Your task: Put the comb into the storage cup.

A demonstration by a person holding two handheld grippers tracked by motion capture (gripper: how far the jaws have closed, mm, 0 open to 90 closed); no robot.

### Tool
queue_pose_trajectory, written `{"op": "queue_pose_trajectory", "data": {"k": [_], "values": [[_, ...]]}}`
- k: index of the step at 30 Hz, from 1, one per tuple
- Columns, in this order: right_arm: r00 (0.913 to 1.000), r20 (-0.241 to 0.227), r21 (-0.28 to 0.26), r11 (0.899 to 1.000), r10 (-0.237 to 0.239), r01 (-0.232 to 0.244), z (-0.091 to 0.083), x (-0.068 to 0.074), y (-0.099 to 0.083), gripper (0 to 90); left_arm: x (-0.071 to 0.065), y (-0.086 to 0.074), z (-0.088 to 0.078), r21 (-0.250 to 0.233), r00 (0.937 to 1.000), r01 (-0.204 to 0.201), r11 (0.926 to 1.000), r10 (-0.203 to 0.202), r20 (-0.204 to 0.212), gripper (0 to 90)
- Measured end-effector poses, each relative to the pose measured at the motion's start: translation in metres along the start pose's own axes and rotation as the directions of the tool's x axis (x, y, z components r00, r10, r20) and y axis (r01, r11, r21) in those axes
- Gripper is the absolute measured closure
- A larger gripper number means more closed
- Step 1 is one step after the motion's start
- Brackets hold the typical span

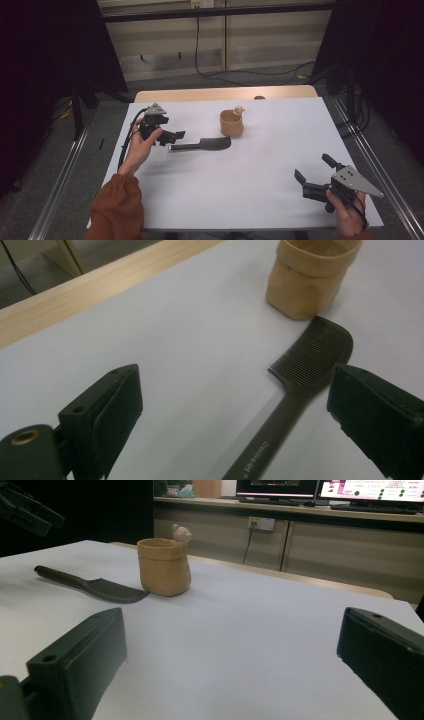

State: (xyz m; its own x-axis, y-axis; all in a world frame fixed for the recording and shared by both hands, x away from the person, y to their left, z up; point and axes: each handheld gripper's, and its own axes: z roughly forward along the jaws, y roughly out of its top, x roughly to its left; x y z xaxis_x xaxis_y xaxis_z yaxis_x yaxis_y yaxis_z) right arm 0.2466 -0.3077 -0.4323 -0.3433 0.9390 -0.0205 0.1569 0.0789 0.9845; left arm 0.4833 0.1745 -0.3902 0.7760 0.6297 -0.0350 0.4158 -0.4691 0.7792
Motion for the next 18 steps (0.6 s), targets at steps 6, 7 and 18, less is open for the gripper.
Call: {"op": "queue_pose_trajectory", "data": {"k": [6, 7, 18], "values": [[0.9999, -0.010, -0.005, 1.000, -0.003, 0.003, 0.001, 0.000, 0.000, 0.0, -0.011, 0.008, -0.001, 0.008, 0.9962, -0.057, 0.9983, 0.057, 0.066, 8.5], [0.9999, -0.010, -0.005, 1.000, -0.005, 0.005, 0.001, 0.000, 0.000, 0.0, -0.011, 0.010, -0.001, 0.014, 0.9941, -0.068, 0.9976, 0.067, 0.085, 7.1], [1.0000, -0.007, 0.001, 1.000, -0.001, 0.001, 0.002, 0.000, 0.000, 0.0, -0.006, 0.008, 0.023, 0.123, 0.9750, -0.156, 0.9800, 0.133, 0.178, 7.1]]}}
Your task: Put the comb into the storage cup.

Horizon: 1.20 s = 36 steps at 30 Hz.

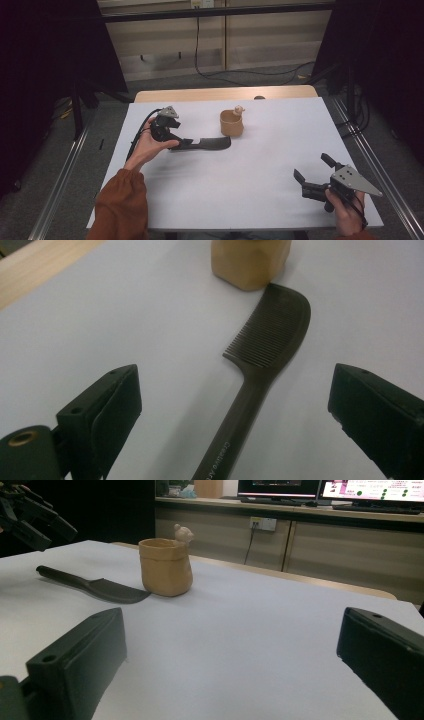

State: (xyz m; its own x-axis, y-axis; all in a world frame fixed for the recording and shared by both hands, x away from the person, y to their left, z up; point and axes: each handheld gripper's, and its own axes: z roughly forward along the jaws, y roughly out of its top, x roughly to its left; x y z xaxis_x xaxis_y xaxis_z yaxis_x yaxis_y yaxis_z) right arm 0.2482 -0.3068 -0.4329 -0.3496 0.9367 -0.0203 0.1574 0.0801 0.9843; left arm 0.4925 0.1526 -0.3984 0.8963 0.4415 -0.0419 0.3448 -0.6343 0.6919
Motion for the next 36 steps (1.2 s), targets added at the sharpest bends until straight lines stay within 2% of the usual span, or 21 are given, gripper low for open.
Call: {"op": "queue_pose_trajectory", "data": {"k": [1, 3, 4, 5, 7, 9, 11, 16, 17, 18, 19, 22, 24, 27, 28, 29, 32, 34, 36], "values": [[1.0000, 0.000, 0.000, 1.000, 0.000, 0.000, 0.000, 0.000, 0.000, 0.0, 0.001, 0.000, 0.001, 0.004, 0.9999, -0.003, 1.0000, 0.003, 0.013, 7.0], [1.0000, -0.001, 0.000, 1.000, 0.000, 0.000, 0.000, 0.000, 0.000, 0.0, 0.002, 0.002, 0.001, 0.034, 0.9996, -0.026, 0.9991, 0.026, 0.012, 7.0], [1.0000, -0.002, 0.000, 1.000, 0.000, 0.000, 0.000, 0.000, 0.000, 0.0, 0.002, 0.002, 0.001, 0.034, 0.9996, -0.026, 0.9991, 0.026, 0.012, 6.7], [1.0000, -0.003, 0.000, 1.000, 0.000, 0.000, 0.000, 0.000, 0.000, 0.0, 0.001, 0.005, 0.004, 0.066, 0.9989, -0.046, 0.9968, 0.045, 0.015, 6.5], [1.0000, -0.004, 0.001, 1.000, 0.000, 0.000, 0.000, 0.000, 0.000, 0.0, 0.000, 0.006, 0.007, 0.087, 0.9980, -0.063, 0.9943, 0.062, 0.013, 6.5], [1.0000, -0.003, -0.001, 1.000, -0.001, 0.001, 0.000, 0.000, 0.000, 0.0, 0.000, 0.006, 0.009, 0.097, 0.9978, -0.065, 0.9932, 0.064, 0.015, 7.0], [1.0000, -0.003, 0.000, 1.000, -0.003, 0.003, 0.000, 0.000, 0.000, 0.0, 0.002, 0.007, 0.017, 0.130, 0.9965, -0.081, 0.9882, 0.078, 0.030, 9.2], [1.0000, -0.005, -0.001, 1.000, -0.003, 0.003, 0.000, 0.000, 0.000, 0.0, 0.001, 0.014, 0.026, 0.169, 0.9927, -0.115, 0.9788, 0.107, 0.055, 12.5], [1.0000, -0.006, 0.000, 1.000, -0.004, 0.004, 0.000, 0.000, 0.000, 0.0, 0.000, 0.015, 0.028, 0.187, 0.9911, -0.129, 0.9738, 0.121, 0.056, 12.8], [1.0000, -0.006, 0.000, 1.000, -0.004, 0.004, 0.000, 0.000, 0.000, 0.0, 0.000, 0.015, 0.028, 0.187, 0.9911, -0.129, 0.9738, 0.121, 0.056, 13.3], [1.0000, -0.007, 0.001, 1.000, -0.002, 0.002, 0.000, 0.000, 0.000, 0.0, 0.000, 0.018, 0.031, 0.209, 0.9873, -0.154, 0.9657, 0.142, 0.071, 15.1], [1.0000, -0.006, 0.000, 1.000, -0.004, 0.004, 0.000, 0.000, 0.000, 0.0, -0.002, 0.019, 0.034, 0.225, 0.9850, -0.165, 0.9603, 0.148, 0.088, 16.2], [1.0000, -0.006, 0.000, 1.000, -0.004, 0.004, 0.000, 0.000, 0.000, 0.0, -0.003, 0.019, 0.037, 0.245, 0.9827, -0.177, 0.9532, 0.156, 0.100, 20.9], [1.0000, -0.007, 0.003, 1.000, -0.004, 0.004, 0.000, 0.001, 0.000, 0.0, -0.004, 0.019, 0.042, 0.279, 0.9833, -0.173, 0.9445, 0.149, 0.104, 26.8], [1.0000, -0.007, 0.004, 1.000, -0.007, 0.007, 0.000, 0.001, 0.000, 0.0, -0.004, 0.019, 0.042, 0.279, 0.9833, -0.173, 0.9445, 0.149, 0.104, 29.8], [1.0000, -0.007, 0.003, 1.000, -0.007, 0.007, 0.000, 0.001, 0.000, 0.0, -0.004, 0.020, 0.045, 0.304, 0.9789, -0.194, 0.9325, 0.164, 0.122, 34.1], [1.0000, -0.009, 0.003, 1.000, -0.004, 0.004, 0.000, 0.000, 0.000, 0.0, -0.005, 0.022, 0.049, 0.319, 0.9776, -0.200, 0.9264, 0.166, 0.129, 35.6], [1.0000, -0.009, 0.003, 1.000, -0.002, 0.002, 0.000, 0.001, 0.000, 0.0, -0.005, 0.023, 0.050, 0.324, 0.9742, -0.215, 0.9213, 0.179, 0.137, 41.9], [0.9999, -0.010, 0.003, 1.000, -0.003, 0.003, 0.000, 0.000, 0.000, 0.0, -0.006, 0.023, 0.051, 0.322, 0.9750, -0.212, 0.9225, 0.178, 0.133, 42.8]]}}
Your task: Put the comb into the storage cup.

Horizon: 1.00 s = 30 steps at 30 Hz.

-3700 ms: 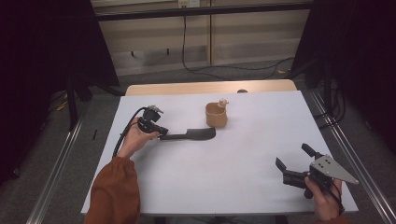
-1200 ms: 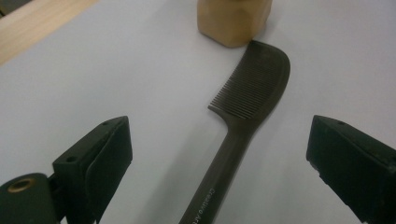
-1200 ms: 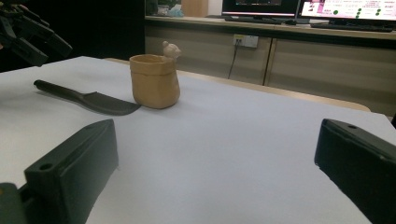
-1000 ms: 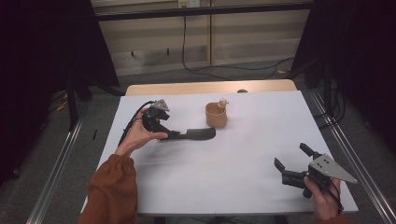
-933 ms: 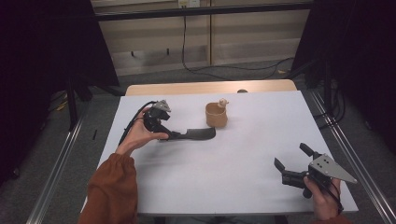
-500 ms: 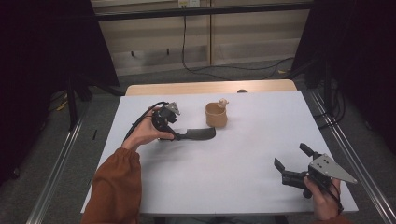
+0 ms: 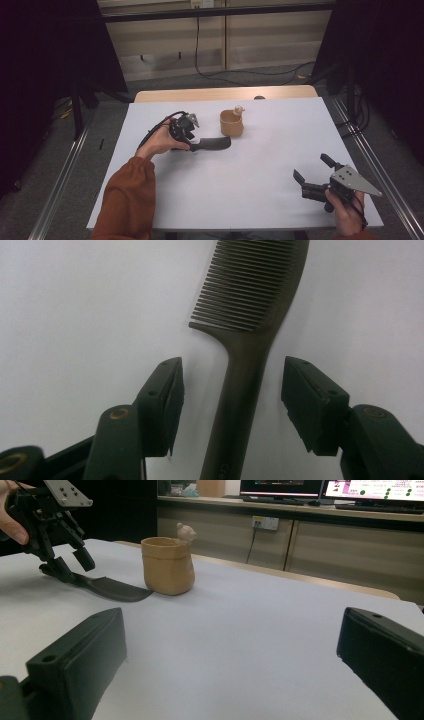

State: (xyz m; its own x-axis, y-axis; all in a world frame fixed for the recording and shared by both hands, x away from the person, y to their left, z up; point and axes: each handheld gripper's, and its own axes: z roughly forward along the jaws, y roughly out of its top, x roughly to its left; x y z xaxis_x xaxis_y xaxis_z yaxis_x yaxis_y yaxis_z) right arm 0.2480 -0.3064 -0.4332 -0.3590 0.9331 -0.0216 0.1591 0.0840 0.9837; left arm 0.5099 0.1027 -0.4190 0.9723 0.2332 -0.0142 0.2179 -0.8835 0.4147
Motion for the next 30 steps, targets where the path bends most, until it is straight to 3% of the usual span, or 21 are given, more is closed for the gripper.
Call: {"op": "queue_pose_trajectory", "data": {"k": [3, 8, 9, 10, 14, 15, 19, 29, 30], "values": [[1.0000, -0.001, -0.001, 1.000, 0.000, 0.000, 0.000, 0.000, 0.000, 0.0, -0.001, 0.001, 0.002, 0.007, 0.9998, -0.011, 0.9999, 0.011, 0.017, 47.0], [1.0000, 0.002, 0.003, 1.000, -0.003, 0.003, 0.000, 0.000, 0.000, 0.0, -0.001, 0.001, 0.006, 0.023, 1.0000, -0.004, 0.9997, 0.004, 0.009, 51.7], [1.0000, 0.001, 0.002, 1.000, 0.000, 0.000, 0.000, 0.000, 0.000, 0.0, 0.000, 0.002, 0.005, 0.035, 0.9998, -0.021, 0.9992, 0.021, 0.007, 54.1], [1.0000, 0.002, 0.002, 1.000, 0.001, -0.001, 0.000, 0.000, 0.000, 0.0, -0.001, 0.002, 0.006, 0.025, 0.9999, -0.003, 0.9997, 0.002, 0.013, 55.0], [1.0000, -0.001, 0.005, 1.000, 0.002, -0.002, 0.000, 0.000, 0.000, 0.0, 0.000, 0.003, 0.008, 0.060, 0.9990, -0.037, 0.9975, 0.036, 0.029, 59.1], [1.0000, -0.001, 0.005, 1.000, 0.001, -0.001, 0.000, 0.000, 0.000, 0.0, -0.001, 0.003, 0.008, 0.051, 0.9994, -0.019, 0.9985, 0.017, 0.032, 60.0], [1.0000, 0.001, 0.006, 1.000, -0.001, 0.001, 0.000, 0.000, 0.000, 0.0, 0.001, 0.006, 0.008, 0.078, 0.9985, -0.045, 0.9959, 0.043, 0.033, 63.6], [1.0000, 0.000, 0.006, 1.000, -0.002, 0.002, 0.000, 0.000, 0.000, 0.0, 0.001, 0.013, 0.011, 0.114, 0.9976, -0.051, 0.9922, 0.046, 0.051, 67.5], [1.0000, -0.002, 0.006, 1.000, -0.001, 0.001, 0.000, 0.000, 0.000, 0.0, 0.002, 0.014, 0.010, 0.129, 0.9964, -0.070, 0.9892, 0.063, 0.057, 67.5]]}}
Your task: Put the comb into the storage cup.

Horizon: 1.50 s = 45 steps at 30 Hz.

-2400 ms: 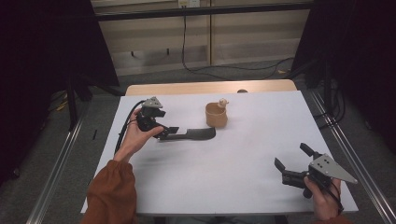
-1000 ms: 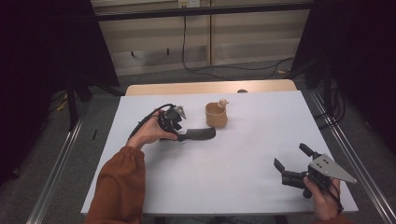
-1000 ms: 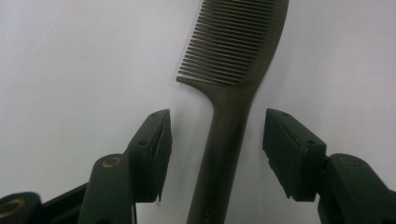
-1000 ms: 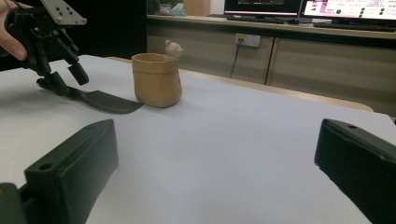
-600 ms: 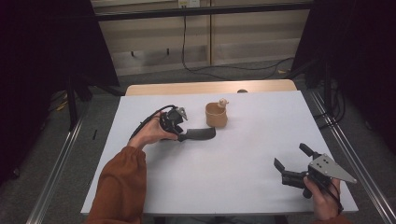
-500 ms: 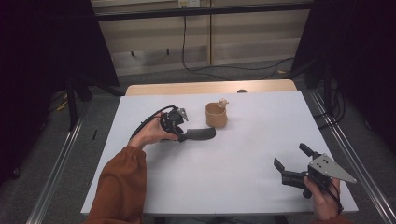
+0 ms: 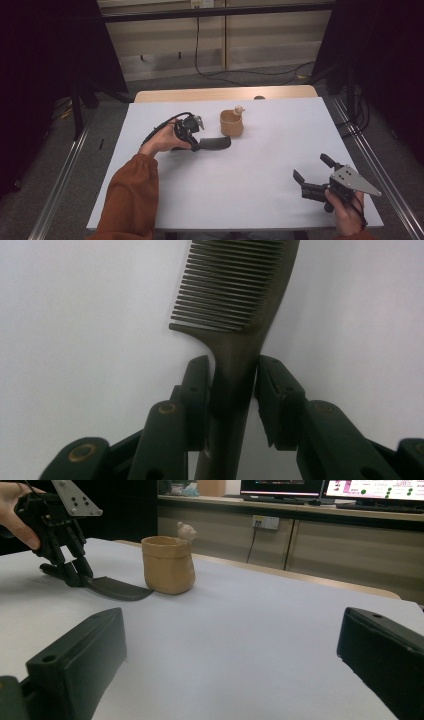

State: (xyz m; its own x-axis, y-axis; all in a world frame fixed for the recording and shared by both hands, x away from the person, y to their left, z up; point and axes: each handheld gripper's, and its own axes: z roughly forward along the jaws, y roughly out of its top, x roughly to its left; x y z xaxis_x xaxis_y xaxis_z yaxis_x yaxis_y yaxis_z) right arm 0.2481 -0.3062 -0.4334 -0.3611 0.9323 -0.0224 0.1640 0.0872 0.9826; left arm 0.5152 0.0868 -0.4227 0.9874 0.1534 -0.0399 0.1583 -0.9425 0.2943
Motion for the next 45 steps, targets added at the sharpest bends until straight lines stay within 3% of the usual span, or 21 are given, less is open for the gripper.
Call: {"op": "queue_pose_trajectory", "data": {"k": [5, 18, 22, 24, 26, 28, 31, 33, 37, 38, 42, 45], "values": [[1.0000, -0.001, 0.000, 1.000, -0.001, 0.001, -0.0001, 0.0000, -0.0001, 0.0, 0.0007, -0.0010, 0.0009, -0.017, 1.0000, 0.007, 0.9998, -0.007, 0.001, 68.1], [1.0000, 0.001, 0.000, 1.000, 0.001, -0.001, -0.0002, 0.0000, 0.0000, 0.0, 0.0002, 0.0000, -0.0003, -0.003, 0.9990, -0.042, 0.9991, 0.043, 0.012, 70.7], [1.0000, 0.003, -0.003, 1.000, 0.000, 0.000, -0.0001, 0.0002, 0.0000, 0.0, -0.0013, -0.0010, -0.0001, -0.019, 0.9994, -0.027, 0.9995, 0.027, 0.023, 71.1], [1.0000, 0.003, -0.004, 1.000, 0.002, -0.002, -0.0001, 0.0001, 0.0000, 0.0, -0.0004, -0.0013, -0.0009, -0.011, 0.9986, -0.048, 0.9988, 0.048, 0.021, 71.3], [1.0000, 0.003, -0.002, 1.000, 0.001, -0.001, -0.0001, 0.0001, 0.0000, 0.0, 0.0000, -0.0021, -0.0009, -0.015, 0.9986, -0.046, 0.9988, 0.047, 0.024, 71.3], [1.0000, 0.004, -0.001, 1.000, -0.001, 0.001, -0.0001, 0.0001, 0.0000, 0.0, -0.0014, -0.0030, -0.0005, -0.030, 0.9995, -0.015, 0.9994, 0.016, 0.029, 71.3], [1.0000, 0.004, -0.002, 1.000, 0.000, 0.000, -0.0001, 0.0001, -0.0001, 0.0, -0.0014, -0.0033, -0.0006, -0.032, 0.9993, -0.022, 0.9993, 0.023, 0.030, 71.5], [1.0000, 0.005, -0.001, 1.000, -0.001, 0.001, -0.0001, 0.0001, -0.0001, 0.0, -0.0022, -0.0041, 0.0004, -0.051, 0.9994, -0.004, 0.9987, 0.005, 0.034, 71.5], [1.0000, 0.004, 0.000, 1.000, -0.001, 0.001, -0.0001, 0.0002, -0.0001, 0.0, -0.0020, -0.0044, -0.0002, -0.044, 0.9993, -0.020, 0.9988, 0.021, 0.031, 71.6], [1.0000, 0.003, 0.002, 1.000, -0.002, 0.002, 0.0000, 0.0000, -0.0002, 0.0, -0.0017, -0.0040, -0.0012, -0.041, 0.9986, -0.012, 0.9991, 0.014, 0.052, 71.7], [1.0000, 0.001, 0.000, 1.000, -0.003, 0.003, 0.0000, -0.0001, -0.0002, 0.0, -0.0019, -0.0065, -0.0016, -0.045, 0.9983, -0.005, 0.9990, 0.007, 0.058, 71.8], [1.0000, 0.002, 0.002, 1.000, -0.002, 0.002, 0.0000, -0.0001, -0.0002, 0.0, -0.0027, -0.0083, -0.0026, -0.047, 0.9987, -0.014, 0.9988, 0.016, 0.048, 71.9]]}}
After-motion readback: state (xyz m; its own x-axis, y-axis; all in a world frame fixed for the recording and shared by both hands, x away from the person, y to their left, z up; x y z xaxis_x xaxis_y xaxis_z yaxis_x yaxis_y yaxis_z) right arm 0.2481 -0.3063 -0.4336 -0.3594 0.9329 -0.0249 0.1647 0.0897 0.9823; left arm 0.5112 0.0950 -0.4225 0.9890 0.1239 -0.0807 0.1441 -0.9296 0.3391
